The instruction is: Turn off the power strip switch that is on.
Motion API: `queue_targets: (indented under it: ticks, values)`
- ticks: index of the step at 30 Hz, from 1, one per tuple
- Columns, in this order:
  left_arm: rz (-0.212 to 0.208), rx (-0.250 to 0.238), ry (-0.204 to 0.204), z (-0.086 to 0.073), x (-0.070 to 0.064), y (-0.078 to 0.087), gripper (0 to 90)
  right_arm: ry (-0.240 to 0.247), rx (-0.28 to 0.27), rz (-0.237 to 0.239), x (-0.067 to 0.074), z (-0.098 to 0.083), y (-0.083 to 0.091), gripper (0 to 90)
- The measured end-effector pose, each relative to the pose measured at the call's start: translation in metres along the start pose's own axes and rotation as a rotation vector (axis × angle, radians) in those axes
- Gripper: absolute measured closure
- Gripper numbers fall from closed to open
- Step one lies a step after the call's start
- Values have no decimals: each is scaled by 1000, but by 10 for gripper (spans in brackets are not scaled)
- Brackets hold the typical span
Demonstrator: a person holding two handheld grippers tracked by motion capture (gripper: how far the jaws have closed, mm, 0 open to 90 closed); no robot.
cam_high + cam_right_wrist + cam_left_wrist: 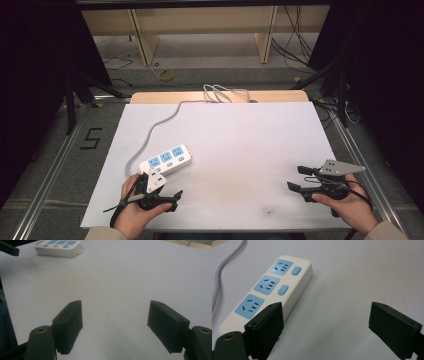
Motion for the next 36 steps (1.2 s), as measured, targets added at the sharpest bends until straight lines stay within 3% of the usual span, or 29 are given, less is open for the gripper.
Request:
queue_targets:
  ticks: [10,14,18,19,20,22,25,36]
  values:
    - [14,-9,0,2,2,1,291,-1,12,-5,1,0,-3,290]
    - [48,-2,12,8,6,1,541,-2,16,-8,-1,0,-3,290]
    - [54,-4,52,13,11,-2,708,-2,14,-7,0,0,-3,289]
    - [59,-1,60,14,12,-2,708,-2,14,-7,0,0,-3,289]
    - [61,2,63,15,12,-2,812,-1,17,-4,0,0,-3,288]
    - [66,2,67,17,13,-3,895,-3,17,-4,1,0,-3,288]
    - [92,20,64,24,14,-5,898,-4,14,0,1,1,-4,288]
    - [86,54,107,33,24,-17,898,0,16,7,2,1,-5,286]
Point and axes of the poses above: each handheld gripper's, and its own axes: y roughly backward along the jaws, z roughly out of its top, x roughly to its left, the point moved 6 cm from there along -y, roughly forward along the jaws, and after that the axes turned 9 degrees about x, right-handed, at the moved point
